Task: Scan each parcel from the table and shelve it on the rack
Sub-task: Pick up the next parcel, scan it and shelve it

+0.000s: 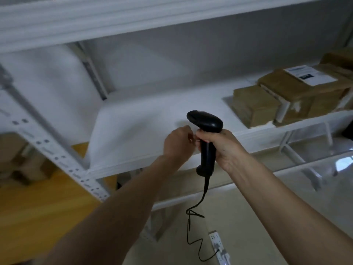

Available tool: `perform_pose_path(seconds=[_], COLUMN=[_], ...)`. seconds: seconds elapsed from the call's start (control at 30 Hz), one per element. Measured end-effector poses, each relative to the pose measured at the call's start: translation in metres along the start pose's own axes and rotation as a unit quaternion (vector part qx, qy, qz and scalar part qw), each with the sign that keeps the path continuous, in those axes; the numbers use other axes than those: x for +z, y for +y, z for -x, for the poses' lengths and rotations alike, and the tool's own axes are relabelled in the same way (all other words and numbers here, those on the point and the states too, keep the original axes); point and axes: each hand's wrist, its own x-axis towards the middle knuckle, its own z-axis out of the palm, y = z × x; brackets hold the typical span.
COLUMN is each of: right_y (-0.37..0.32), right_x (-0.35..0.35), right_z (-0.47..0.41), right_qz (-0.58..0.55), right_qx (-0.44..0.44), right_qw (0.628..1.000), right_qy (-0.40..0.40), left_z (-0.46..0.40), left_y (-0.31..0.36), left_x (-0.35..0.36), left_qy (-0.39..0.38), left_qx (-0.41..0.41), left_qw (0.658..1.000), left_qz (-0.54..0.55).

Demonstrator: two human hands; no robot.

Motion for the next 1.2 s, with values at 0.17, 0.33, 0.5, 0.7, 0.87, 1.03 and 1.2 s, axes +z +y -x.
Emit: perform_pose_path(seconds=[0.17,0.33,0.5,0.7,0.87,1.03,1.2], right_y=[0.055,0.116,0.174,0.229,0.257,0.267,0.276], right_x=[0.087,0.183,0.271,0.354,0.408,0.451,0.494], right_z=[0.022,0.059,0.096,0.124,0.140,0.137,0.112], right_qz=[0.027,0.066,0.100,0.112,0.120,0.134,0.135], right_qx=[0.046,0.092,0.117,0.119,0.126,0.117,0.115], right_qw=[0.996,0.985,0.974,0.971,0.969,0.967,0.963], right_qy=[-0.066,-0.128,-0.168,-0.174,-0.175,-0.181,-0.201], left_z=[0.061,0.136,0.208,0.273,0.305,0.304,0.289], left_y=[-0.098,-0.201,-0.288,-0.376,-0.429,-0.466,-0.502], left_x=[-0.040,-0.099,-0.151,-0.194,-0.217,-0.236,-0.252], left_qy=[-0.006,-0.007,-0.004,0.018,0.022,0.050,0.066], left_qx=[-0.055,-0.142,-0.209,-0.251,-0.278,-0.289,-0.301], left_qw=[0.997,0.984,0.972,0.961,0.956,0.954,0.949], left_qz=[-0.062,-0.107,-0.105,-0.111,-0.093,-0.068,-0.061])
